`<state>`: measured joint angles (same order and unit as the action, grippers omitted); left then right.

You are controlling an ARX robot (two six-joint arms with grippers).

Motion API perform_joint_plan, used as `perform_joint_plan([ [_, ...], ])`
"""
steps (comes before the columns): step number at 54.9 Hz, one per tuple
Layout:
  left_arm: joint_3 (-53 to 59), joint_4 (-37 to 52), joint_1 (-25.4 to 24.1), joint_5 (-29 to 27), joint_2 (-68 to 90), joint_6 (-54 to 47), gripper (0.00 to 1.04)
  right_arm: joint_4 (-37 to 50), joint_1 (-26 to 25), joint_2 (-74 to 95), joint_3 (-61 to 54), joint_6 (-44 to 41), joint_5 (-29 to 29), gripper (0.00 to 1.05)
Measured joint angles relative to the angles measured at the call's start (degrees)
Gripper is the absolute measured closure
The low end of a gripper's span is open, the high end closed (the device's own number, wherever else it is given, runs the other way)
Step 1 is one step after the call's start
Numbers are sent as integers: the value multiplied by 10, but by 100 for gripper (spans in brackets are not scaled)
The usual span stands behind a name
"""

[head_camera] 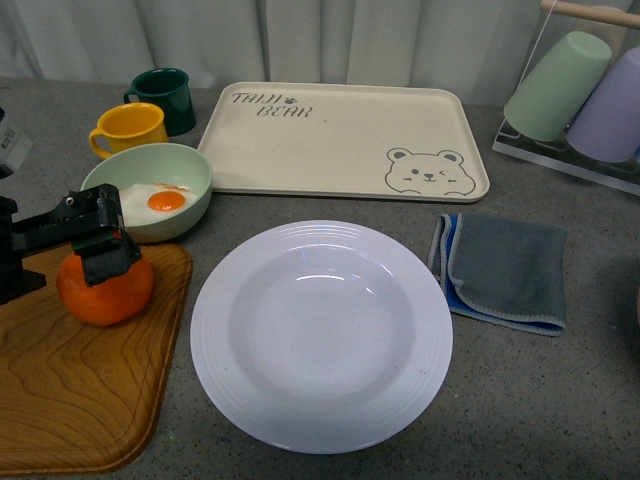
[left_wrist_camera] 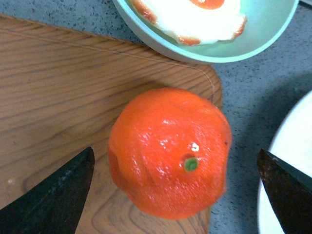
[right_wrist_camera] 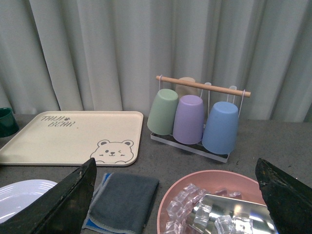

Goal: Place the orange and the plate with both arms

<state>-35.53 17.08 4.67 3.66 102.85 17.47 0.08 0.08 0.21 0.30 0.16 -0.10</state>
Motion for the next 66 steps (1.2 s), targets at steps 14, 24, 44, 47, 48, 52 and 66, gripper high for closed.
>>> perform_joint_plan([
  [14,-19,-11,5,-8,32,-43,32,0,0,0,0,0,0,9],
  [24,-17,-25,15,2,5,-42,51,0,0,0,0,0,0,9],
  [44,-34,-24,159,1,-44,-36,53,0,0,0,0,0,0,9],
  [47,-43,-20,180,-2,-30,-36,53,0,0,0,0,0,0,9],
  [48,-49,-19,190,-3,-22,-37,53,0,0,0,0,0,0,9],
  [52,-64,-17,212,-5,3,-37,53,0,0,0,0,0,0,9],
  [66,-103,-20,252,-20,82,-39,54,0,0,0,0,0,0,9],
])
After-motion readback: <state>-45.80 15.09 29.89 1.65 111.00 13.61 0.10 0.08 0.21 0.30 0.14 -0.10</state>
